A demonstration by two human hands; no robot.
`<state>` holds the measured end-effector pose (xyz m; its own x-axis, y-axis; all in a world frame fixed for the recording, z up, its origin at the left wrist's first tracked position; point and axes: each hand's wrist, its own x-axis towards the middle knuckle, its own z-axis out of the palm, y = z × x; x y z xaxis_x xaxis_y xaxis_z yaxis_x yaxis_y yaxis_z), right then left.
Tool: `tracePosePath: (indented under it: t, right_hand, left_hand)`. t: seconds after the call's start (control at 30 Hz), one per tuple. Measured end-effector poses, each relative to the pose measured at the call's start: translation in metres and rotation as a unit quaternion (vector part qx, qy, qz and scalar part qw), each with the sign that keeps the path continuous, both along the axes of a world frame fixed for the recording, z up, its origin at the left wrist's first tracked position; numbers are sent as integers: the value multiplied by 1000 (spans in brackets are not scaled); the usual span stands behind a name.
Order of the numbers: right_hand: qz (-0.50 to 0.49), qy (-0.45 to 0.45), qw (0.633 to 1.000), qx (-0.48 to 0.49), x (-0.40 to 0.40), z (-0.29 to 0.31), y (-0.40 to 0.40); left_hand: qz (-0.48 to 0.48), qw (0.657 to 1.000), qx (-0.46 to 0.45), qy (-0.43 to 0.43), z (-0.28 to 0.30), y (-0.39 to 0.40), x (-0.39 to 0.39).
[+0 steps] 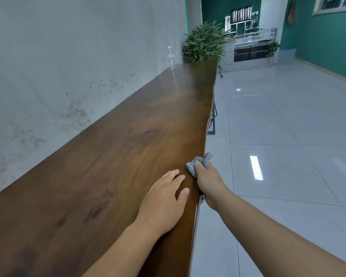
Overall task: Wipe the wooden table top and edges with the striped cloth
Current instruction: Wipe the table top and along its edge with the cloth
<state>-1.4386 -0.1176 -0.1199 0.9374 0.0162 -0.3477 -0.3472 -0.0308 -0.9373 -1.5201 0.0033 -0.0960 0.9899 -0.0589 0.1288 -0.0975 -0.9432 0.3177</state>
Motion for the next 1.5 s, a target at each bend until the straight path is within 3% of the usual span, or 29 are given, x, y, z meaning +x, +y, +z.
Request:
tracePosePath:
  t: [0.13,0.47,0.77,1.1,1.5]
  right_hand:
    - [1,-24,1000,10,-20,-5,2]
    - [-11,5,1000,2,16,6,-1]
    - [5,-38,999,-6,-53,-8,5]
    - [-10,13,1000,-1,-18,4,3]
    - [3,-20,1000,-2,-77,-14,8]
  left_hand:
    - [10,1000,-6,-17,-1,-2,-1]
    - [-7,1000,-8,-3,2,0,-2]
    - [-9,1000,-10,-11,-1,7,-25]
    - [-12,1000,-2,-7,1,8,-32]
    - [-10,1000,-1,-13,-4,10,-45]
